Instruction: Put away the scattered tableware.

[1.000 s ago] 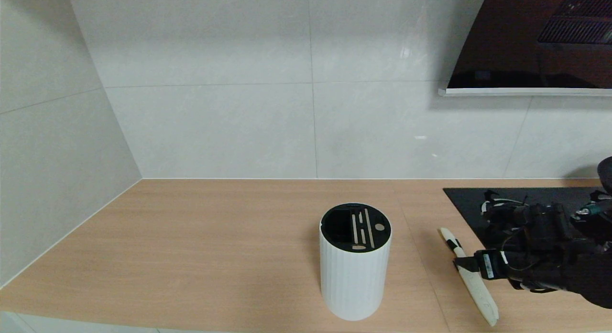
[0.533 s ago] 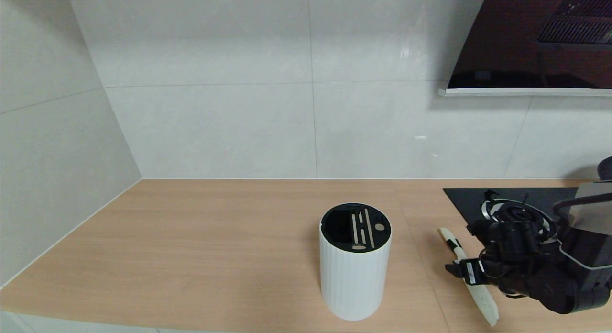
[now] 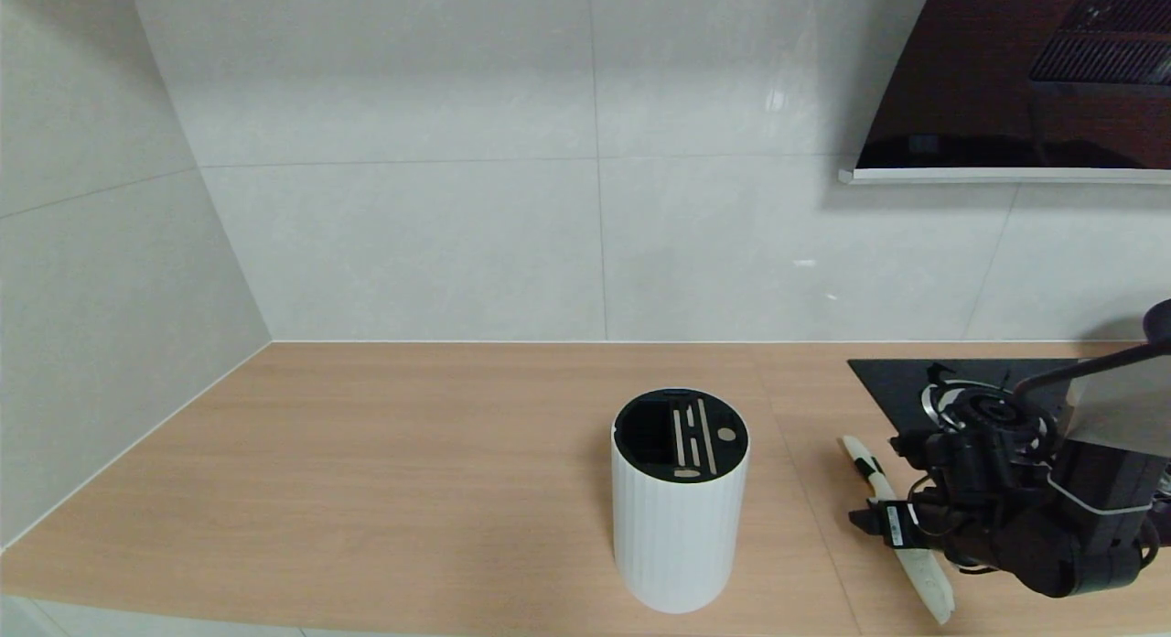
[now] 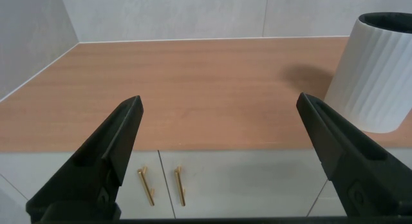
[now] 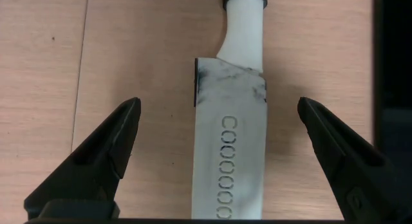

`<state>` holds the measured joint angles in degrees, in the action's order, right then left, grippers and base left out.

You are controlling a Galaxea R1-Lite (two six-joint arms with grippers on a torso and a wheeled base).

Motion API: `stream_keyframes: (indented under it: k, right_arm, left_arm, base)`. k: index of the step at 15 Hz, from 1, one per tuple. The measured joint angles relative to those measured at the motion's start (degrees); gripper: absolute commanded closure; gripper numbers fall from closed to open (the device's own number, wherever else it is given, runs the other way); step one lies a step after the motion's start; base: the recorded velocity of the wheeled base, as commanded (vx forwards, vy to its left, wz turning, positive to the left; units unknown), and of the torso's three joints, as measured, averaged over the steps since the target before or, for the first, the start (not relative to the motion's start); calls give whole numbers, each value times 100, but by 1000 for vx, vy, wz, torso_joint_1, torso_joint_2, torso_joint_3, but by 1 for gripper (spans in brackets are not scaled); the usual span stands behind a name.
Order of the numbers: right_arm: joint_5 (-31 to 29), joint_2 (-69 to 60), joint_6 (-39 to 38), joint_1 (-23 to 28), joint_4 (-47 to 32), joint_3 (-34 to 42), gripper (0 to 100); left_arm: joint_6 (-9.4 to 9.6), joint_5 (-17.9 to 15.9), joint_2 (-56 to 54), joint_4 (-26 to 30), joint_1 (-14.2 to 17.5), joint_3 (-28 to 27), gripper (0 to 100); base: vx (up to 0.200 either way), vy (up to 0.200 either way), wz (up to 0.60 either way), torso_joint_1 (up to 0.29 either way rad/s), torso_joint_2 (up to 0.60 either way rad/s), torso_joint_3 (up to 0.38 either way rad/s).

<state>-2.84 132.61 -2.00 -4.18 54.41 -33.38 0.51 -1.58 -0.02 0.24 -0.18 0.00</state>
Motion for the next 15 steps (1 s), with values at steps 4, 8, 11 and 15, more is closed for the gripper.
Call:
stream_keyframes:
  k: [4, 8, 11, 15]
  right_arm:
    - [-5, 88, 0, -2, -2, -33, 100]
    - [-6, 146, -5, -4, 24, -61, 100]
    - [-16, 121, -23, 0, 69, -46, 100]
    - [-20, -411, -79, -17, 127, 161, 100]
  left_arm:
    - [-2, 2, 0, 2, 0, 0, 0]
    - [-5, 2, 0, 2, 0, 0, 0]
    - [-5, 0, 0, 2, 0, 0, 0]
    - [-7, 2, 0, 0, 0, 0, 0]
  base:
    - [0, 0, 0, 0, 0, 0]
    - [0, 0, 0, 0, 0, 0]
    - [0, 0, 0, 0, 0, 0]
    - [0, 0, 0, 0, 0, 0]
